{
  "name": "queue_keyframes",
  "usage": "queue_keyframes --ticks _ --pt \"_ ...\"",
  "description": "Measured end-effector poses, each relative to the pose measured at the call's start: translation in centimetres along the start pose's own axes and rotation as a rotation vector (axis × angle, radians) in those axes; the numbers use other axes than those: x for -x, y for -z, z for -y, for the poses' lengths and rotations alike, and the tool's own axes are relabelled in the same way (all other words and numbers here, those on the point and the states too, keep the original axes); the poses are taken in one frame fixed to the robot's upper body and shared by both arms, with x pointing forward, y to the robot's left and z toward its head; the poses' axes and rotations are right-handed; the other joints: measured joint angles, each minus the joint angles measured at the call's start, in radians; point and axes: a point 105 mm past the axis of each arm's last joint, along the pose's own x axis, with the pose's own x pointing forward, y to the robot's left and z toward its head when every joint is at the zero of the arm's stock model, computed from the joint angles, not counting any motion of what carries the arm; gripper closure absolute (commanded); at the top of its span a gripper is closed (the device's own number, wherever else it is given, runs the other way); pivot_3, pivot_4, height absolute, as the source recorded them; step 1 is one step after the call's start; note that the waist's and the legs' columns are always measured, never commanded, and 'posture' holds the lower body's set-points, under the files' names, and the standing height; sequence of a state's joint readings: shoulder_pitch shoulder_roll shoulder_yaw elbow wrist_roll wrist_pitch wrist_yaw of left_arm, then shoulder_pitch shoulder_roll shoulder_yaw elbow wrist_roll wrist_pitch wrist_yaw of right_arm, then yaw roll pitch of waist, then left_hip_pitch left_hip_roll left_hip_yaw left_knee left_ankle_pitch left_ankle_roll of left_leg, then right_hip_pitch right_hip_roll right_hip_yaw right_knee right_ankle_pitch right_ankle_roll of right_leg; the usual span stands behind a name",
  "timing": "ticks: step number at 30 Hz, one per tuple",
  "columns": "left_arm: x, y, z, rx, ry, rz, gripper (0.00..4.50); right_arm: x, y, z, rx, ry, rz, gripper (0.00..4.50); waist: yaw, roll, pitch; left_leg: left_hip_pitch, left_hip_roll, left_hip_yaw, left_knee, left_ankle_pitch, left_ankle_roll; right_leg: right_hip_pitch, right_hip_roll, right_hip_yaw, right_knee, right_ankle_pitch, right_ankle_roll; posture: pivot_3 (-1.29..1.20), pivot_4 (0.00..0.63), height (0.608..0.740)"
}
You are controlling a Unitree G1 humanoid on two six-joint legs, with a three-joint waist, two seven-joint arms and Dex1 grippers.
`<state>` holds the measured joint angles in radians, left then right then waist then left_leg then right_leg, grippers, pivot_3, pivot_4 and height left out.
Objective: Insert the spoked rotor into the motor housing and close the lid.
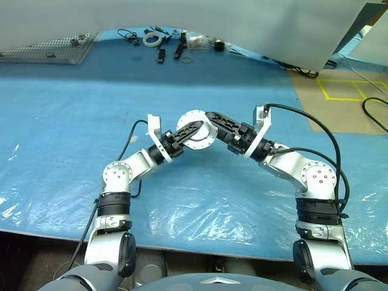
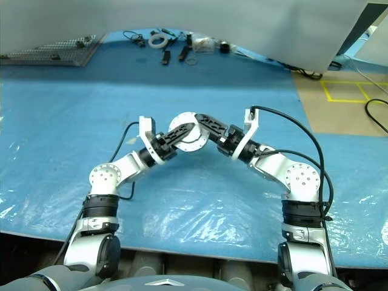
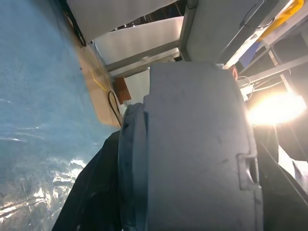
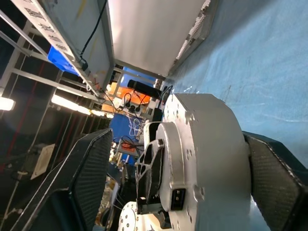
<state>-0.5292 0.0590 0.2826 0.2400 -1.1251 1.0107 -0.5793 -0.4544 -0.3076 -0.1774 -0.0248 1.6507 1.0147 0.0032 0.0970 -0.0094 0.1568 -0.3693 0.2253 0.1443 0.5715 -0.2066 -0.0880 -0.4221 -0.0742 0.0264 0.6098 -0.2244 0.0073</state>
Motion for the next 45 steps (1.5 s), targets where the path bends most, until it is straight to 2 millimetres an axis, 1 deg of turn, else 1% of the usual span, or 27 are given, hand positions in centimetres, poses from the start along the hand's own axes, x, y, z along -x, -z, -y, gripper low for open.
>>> queue_keyframes --ticks 4,9,12,15,17,21,23,26,29,32,36,39,45 --pt "0.7 -1.5 0.4 -0.024 -0.008 0.054 1.98 0.1 -0.1 0.3 -0.005 0.016 0.003 0.25 0.000 0.000 0.000 0.000 0.000 0.000 0.000 0.000 0.000 0.000 0.000 0.000 0.000 0.000 0.000 0.00 0.150 0.740" --pt "1.5 -4.3 2.5 -0.114 0.021 0.128 1.98 0.1 0.0 0.4 -0.004 0.021 -0.006 0.25 0.000 0.000 0.000 0.000 0.000 -0.001 0.000 0.000 0.000 0.000 0.000 0.000 0.000 0.000 0.000 0.00 0.150 0.740" --pt "2.7 -6.3 2.7 -0.189 -0.030 0.181 1.98 0.2 0.0 0.5 0.002 0.030 -0.008 0.25 -0.002 0.000 0.000 0.000 0.000 -0.001 0.000 0.000 0.000 0.000 0.000 -0.001 0.000 0.000 0.000 0.00 0.150 0.740" --pt "4.9 -8.9 1.9 -0.288 -0.148 0.249 1.98 0.2 0.0 0.9 0.014 0.048 -0.009 0.25 -0.003 0.000 0.000 0.001 0.000 -0.001 -0.001 0.000 0.000 0.000 0.001 -0.002 0.000 0.000 0.000 0.00 0.150 0.740" --pt "7.1 -10.8 0.5 -0.338 -0.268 0.289 1.98 0.2 0.1 1.1 0.016 0.056 -0.014 0.25 -0.003 0.000 0.000 0.003 0.000 -0.001 -0.001 0.000 0.000 0.000 0.001 -0.003 -0.001 0.000 0.000 0.00 0.150 0.740" --pt "11.1 -13.4 -2.0 -0.397 -0.471 0.348 1.98 0.2 0.2 1.5 0.026 0.069 -0.024 0.25 0.000 -0.002 0.001 0.001 0.000 -0.002 0.000 0.000 0.000 -0.001 0.000 -0.006 -0.002 0.000 0.001 0.00 0.150 0.740" --pt "12.5 -14.0 -2.9 -0.409 -0.531 0.362 1.98 0.2 0.3 1.5 0.031 0.069 -0.031 0.25 0.004 -0.002 0.001 -0.001 0.000 -0.004 0.000 0.000 0.000 -0.001 0.000 -0.008 -0.002 0.000 0.001 0.00 0.150 0.740" --pt "13.9 -14.3 -4.1 -0.419 -0.600 0.365 1.98 0.1 0.3 1.5 0.043 0.070 -0.034 0.25 0.007 -0.002 0.001 -0.003 0.000 -0.006 0.000 0.000 0.000 -0.001 0.000 -0.010 -0.002 0.000 0.001 0.00 0.150 0.740" --pt "14.1 -14.1 -5.0 -0.427 -0.626 0.348 1.98 0.0 0.5 1.6 0.048 0.072 -0.042 0.25 0.007 -0.002 0.001 -0.004 0.000 -0.007 0.000 0.000 0.000 -0.001 -0.001 -0.012 -0.002 0.000 0.001 0.00 0.150 0.740" --pt "14.0 -14.4 -5.8 -0.441 -0.660 0.345 1.98 0.0 0.6 1.7 0.053 0.076 -0.048 0.25 0.007 -0.002 0.001 -0.004 0.000 -0.008 0.001 0.000 0.000 -0.001 -0.001 -0.012 -0.001 0.001 0.000 0.00 0.150 0.740" --pt "14.6 -14.7 -7.2 -0.458 -0.728 0.344 1.98 0.1 0.6 1.8 0.060 0.085 -0.052 0.25 0.003 -0.002 0.001 -0.004 0.000 -0.008 0.002 0.000 0.000 -0.001 -0.001 -0.012 -0.001 0.001 -0.001 0.00 0.150 0.740" --pt "14.5 -15.1 -7.2 -0.489 -0.743 0.336 1.98 0.2 0.6 1.9 0.063 0.088 -0.050 0.25 0.003 -0.002 0.001 -0.004 0.000 -0.009 0.002 0.000 0.000 -0.001 -0.001 -0.013 -0.001 0.001 -0.001 0.00 0.150 0.740" --pt "15.3 -15.6 -7.6 -0.538 -0.793 0.340 1.98 0.6 0.6 2.1 0.068 0.101 -0.054 0.25 -0.002 -0.002 0.001 0.001 0.000 -0.009 0.001 0.000 0.000 0.002 -0.001 -0.012 0.000 0.002 -0.002 0.00 0.150 0.740"
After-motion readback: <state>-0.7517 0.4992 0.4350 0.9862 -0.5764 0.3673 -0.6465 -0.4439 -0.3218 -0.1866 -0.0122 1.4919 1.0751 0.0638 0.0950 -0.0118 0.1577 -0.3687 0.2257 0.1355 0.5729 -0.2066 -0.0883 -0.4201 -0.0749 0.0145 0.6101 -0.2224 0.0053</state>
